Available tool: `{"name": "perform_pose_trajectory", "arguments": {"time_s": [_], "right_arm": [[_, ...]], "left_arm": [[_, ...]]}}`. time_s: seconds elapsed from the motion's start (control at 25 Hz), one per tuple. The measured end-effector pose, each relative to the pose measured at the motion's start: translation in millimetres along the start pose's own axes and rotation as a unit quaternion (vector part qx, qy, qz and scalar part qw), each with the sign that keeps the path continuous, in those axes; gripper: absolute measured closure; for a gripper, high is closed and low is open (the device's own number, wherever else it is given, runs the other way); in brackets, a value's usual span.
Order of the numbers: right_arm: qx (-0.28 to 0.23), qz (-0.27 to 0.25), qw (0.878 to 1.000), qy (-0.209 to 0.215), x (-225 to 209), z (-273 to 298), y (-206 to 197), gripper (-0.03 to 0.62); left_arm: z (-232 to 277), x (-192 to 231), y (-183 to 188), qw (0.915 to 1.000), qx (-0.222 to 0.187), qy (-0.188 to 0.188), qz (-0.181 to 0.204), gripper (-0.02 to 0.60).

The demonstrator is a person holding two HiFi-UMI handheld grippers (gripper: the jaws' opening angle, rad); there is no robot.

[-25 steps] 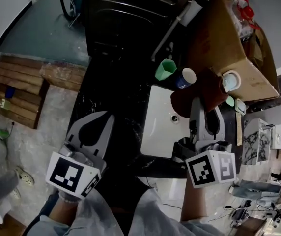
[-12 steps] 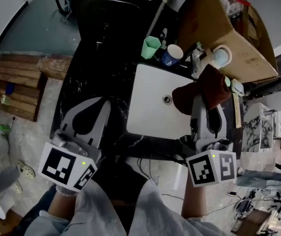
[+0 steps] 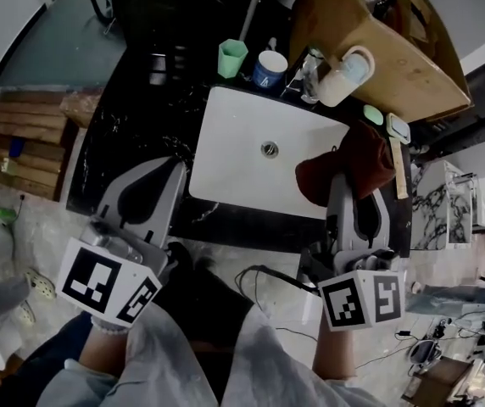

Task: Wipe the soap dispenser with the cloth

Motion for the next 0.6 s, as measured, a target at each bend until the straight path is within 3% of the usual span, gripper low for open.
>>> {"name": "perform_pose_trajectory", "arguments": {"time_s": [0.36,0.6], "right_arm": [[0.005,0.002,1.000,0.017,-9.5,-49.4,-6.9,0.516],[0.017,0.016,0.999,0.026,-3.7,-62.4,-20.6,0.516]], "left_arm": [[-21.2,-49.3,-1.6,1.0000,-0.002,-0.002,0.005,0.578],[-28.2,-58.4,2.7,1.0000,-0.002,-0.005,0.006,0.578]]}}
Point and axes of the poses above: the fingertips, and each gripper's own axes: z forward along the fingers, x to its left, y out of its top, the point moved 10 cm from there along -z, backward along the fingers, and after that the axes turned 14 degrees about y, right-handed, at the moved point
